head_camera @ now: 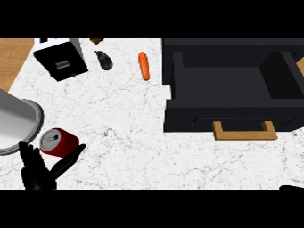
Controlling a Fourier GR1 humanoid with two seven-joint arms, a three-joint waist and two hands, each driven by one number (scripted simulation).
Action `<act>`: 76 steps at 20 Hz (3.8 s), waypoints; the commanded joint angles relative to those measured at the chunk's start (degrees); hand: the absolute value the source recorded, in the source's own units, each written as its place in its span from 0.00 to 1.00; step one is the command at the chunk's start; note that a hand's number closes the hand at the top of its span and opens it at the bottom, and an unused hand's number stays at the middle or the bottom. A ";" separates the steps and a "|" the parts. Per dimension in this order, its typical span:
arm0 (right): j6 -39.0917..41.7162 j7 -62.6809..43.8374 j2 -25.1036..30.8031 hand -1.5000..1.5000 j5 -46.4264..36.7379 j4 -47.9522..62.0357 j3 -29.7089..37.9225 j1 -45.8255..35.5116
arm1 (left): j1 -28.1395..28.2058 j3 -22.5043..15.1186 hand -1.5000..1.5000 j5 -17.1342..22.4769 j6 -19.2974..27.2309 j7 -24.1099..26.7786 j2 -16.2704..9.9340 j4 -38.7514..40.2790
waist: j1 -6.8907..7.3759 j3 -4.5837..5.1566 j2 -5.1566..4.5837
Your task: Pick up the can, place it into the drawer and close the drawer
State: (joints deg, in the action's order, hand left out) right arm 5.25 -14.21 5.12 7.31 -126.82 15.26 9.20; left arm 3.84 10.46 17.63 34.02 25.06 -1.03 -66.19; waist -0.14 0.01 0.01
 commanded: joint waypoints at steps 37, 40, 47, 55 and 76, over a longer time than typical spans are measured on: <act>1.56 -2.33 1.28 0.00 0.46 -0.39 4.02 -4.69 | -34.46 -5.78 1.00 -3.05 -31.18 9.91 -2.98 36.35 | -1.28 0.01 -0.21; 1.43 -1.20 -0.92 0.00 -2.79 -2.68 1.58 -1.25 | -36.87 -5.72 1.00 -2.87 -33.85 7.73 -3.88 36.95 | -0.71 0.00 -0.05; -0.17 -0.81 -1.12 0.00 -5.15 -1.67 1.30 -3.41 | -39.76 -9.48 1.00 -4.69 -30.04 -2.03 -1.40 26.19 | 0.32 -0.05 0.21; 0.47 -3.76 1.95 0.00 -0.46 -2.16 5.76 -4.96 | -47.18 -12.91 1.00 -6.34 -23.64 -19.13 0.51 13.18 | 0.08 -0.05 0.21; -1.08 -7.42 1.35 0.00 -2.54 -4.39 3.28 -6.80 | -77.84 -19.11 1.00 -3.42 -9.46 -38.25 1.03 20.28 | -1.43 -0.04 -0.20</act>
State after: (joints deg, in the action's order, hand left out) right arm 4.53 -20.22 6.33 5.11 -130.19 19.16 2.98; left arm -68.07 -8.13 12.66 22.50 -11.20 -0.06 -50.02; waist -1.20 -0.03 -0.09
